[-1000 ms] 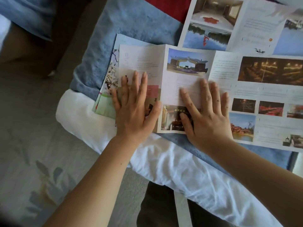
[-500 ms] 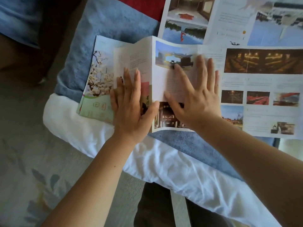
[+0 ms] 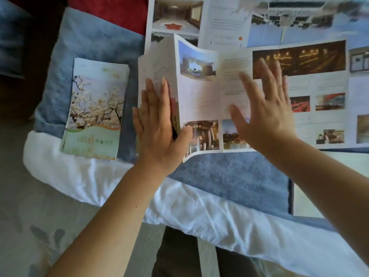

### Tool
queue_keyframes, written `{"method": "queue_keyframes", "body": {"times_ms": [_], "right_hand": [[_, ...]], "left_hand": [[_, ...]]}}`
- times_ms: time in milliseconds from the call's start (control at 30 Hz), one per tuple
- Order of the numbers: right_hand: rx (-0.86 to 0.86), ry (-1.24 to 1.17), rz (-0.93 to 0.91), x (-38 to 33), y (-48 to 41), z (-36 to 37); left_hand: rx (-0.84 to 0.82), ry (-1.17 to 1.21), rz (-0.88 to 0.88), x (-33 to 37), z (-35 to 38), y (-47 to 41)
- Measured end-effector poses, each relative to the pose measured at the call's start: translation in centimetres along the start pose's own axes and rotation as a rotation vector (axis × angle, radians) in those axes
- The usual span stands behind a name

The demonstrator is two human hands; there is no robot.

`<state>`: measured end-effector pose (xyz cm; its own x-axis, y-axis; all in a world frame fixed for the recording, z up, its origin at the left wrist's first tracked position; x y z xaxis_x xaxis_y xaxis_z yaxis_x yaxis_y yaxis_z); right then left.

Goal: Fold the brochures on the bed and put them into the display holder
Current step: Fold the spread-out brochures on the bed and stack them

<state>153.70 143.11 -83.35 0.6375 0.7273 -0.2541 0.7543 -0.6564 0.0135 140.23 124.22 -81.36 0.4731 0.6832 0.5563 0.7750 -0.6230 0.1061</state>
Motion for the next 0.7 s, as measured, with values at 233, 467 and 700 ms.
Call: {"method": "queue_keyframes", "body": {"times_ms": [233,467,700], "right_hand": [[-0.115,0.115,0.047,11.0,3.6,-1.3],[-0.029,0.115,0.048,11.0,4.2,0.0],[-0.002,0.09,0.075,10.6,4.9,0.2]], "left_hand": [[-0.086,0.02,0.1,3.7,4.2,0.1],[-0.063,-0.194,0.053,4.6,6.6,0.5],[0.073,-0.31,-0.331,-0.8,1.8,0.3]]}}
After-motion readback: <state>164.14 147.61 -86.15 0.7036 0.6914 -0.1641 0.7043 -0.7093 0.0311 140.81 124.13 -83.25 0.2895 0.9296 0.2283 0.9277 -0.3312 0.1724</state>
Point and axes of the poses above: each hand's wrist, its own y-axis away from the middle knuckle, its own z-axis out of the palm, x = y × z, the point moved 4 cm from there along -y, towards the middle knuckle, and after that the axes turned 8 degrees about x, right-handed, at the moved point
